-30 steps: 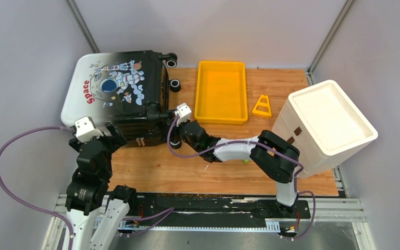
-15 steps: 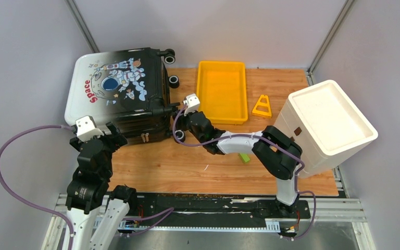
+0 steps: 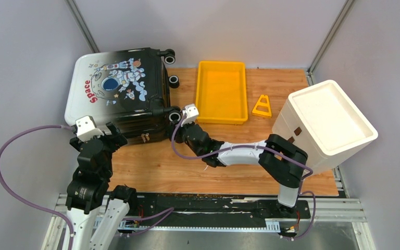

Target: Open, take out, and arrange the luggage

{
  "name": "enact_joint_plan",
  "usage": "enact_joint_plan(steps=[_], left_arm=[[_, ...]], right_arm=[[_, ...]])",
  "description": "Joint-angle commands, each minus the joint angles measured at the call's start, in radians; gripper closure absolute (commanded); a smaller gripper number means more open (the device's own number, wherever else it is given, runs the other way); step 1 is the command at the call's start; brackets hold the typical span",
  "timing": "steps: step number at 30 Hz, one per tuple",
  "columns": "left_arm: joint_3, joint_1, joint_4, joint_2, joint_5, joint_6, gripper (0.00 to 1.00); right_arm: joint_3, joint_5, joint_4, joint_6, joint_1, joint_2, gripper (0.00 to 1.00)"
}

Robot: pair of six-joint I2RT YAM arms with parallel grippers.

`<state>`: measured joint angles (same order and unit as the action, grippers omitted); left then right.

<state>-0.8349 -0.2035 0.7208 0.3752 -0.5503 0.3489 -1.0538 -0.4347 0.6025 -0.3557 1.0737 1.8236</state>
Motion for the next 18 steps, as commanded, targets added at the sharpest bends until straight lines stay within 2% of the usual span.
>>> enact_joint_plan(steps=[1,8,18], left_arm=[[-0.006,-0.003,-0.029,0.000,0.001,-0.018,0.00],[-0.006,-0.002,-0.029,-0.001,0.007,-0.016,0.00],[-0.006,-0.004,-0.027,0.004,0.014,-0.016,0.00]], right_arm=[[0.012,-0.036,0.190,-0.014,0.082,0.043,0.52],[-0.056,-0.009,0.385,0.124,0.161,0.199,0.55],[-0.217,-0.036,0.401,0.190,0.179,0.371,0.57]])
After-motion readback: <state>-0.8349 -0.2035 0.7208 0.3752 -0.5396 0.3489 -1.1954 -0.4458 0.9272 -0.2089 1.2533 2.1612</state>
